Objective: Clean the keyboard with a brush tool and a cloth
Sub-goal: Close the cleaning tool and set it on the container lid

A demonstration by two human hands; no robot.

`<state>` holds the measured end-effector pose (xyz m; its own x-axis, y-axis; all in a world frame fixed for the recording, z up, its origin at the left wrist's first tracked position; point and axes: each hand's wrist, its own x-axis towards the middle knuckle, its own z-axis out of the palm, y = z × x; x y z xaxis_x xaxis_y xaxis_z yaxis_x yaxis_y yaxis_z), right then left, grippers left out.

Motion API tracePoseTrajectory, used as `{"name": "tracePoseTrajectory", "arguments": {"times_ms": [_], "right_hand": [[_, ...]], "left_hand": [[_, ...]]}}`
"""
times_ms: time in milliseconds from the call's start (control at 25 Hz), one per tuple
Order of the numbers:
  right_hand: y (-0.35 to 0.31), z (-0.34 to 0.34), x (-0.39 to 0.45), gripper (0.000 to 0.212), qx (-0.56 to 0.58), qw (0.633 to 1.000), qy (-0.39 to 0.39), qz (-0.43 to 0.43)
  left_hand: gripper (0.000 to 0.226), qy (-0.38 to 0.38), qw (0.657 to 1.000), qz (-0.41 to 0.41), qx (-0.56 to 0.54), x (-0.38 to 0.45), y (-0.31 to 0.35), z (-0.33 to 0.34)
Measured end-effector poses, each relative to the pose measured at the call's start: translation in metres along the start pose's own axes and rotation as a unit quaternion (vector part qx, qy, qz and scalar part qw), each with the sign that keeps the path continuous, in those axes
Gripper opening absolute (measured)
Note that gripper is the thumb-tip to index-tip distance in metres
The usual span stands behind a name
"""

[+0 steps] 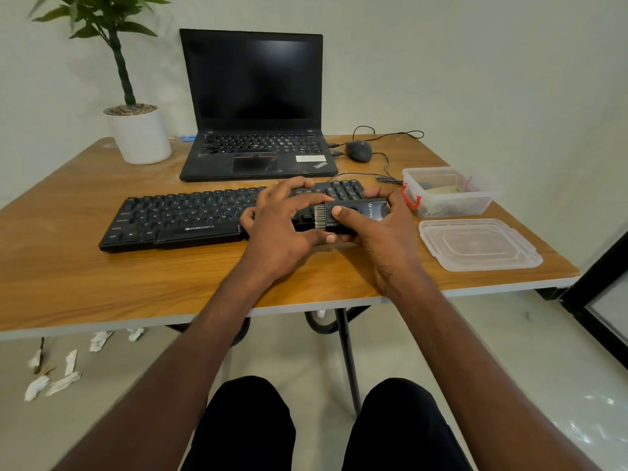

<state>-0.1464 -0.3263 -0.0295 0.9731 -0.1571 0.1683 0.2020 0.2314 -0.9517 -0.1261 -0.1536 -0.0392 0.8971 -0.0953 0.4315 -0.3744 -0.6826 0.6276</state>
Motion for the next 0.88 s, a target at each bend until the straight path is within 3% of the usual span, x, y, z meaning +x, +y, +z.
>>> {"name": "tracePoseTrajectory", "arguments": {"times_ms": [360,880], "right_hand": [[0.0073,0.0017,0.0013,0.058,-0.143,0.982,0.078,-0.096],[0.0021,0.0029,-0.0050,0.049,-0.211,0.966,0.092,-0.117]], "left_hand": [[0.063,0.026,0.999,0.016,0.020,0.0000,0.0007,0.0024],[0.063,0.039,0.999,0.011,0.028,-0.0007,-0.0019,0.0027]]}}
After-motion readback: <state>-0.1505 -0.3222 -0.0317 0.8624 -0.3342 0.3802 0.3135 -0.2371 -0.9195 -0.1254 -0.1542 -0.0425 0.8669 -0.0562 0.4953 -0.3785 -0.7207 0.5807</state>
